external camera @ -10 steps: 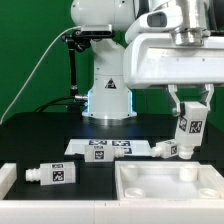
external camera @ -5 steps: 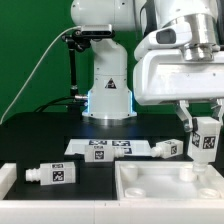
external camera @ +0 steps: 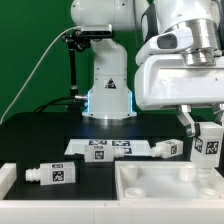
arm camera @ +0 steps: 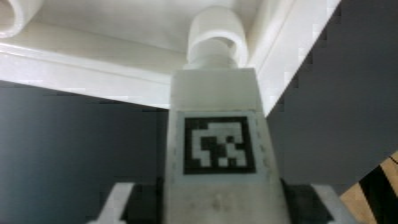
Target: Assemble one leg
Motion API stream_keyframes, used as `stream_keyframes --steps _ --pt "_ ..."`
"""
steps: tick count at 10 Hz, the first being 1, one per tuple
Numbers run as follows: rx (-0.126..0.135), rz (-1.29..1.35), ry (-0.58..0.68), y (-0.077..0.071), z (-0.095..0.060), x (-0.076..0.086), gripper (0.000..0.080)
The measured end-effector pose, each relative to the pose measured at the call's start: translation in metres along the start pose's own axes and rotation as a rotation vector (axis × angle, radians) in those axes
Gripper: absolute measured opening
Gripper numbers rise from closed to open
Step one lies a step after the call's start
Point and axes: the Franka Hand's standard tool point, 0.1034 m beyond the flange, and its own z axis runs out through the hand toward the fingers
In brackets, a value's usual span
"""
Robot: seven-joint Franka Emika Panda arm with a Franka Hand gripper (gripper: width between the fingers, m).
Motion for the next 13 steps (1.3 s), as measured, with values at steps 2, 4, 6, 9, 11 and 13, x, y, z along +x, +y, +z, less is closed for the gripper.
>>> stream_keyframes --steps 2,4,6,9,11,13 --pt "-0.005 -0.005 0.014 0.001 0.001 0.000 0.0287" --pt "-0.018 -0.006 0.039 0.004 0.014 -0.008 0.0287" --pt "-0.016 -0.008 0.043 0.001 0.016 -0.007 0.0287" --pt "-0.013 -0.016 0.056 -0.007 0.017 -0.005 0.0287" --pt "-0.015 -0.018 0.063 -0.008 0.023 -0.008 0.0287" --pt "-0.014 -0.019 0.052 -0.009 0.029 -0.014 0.0287"
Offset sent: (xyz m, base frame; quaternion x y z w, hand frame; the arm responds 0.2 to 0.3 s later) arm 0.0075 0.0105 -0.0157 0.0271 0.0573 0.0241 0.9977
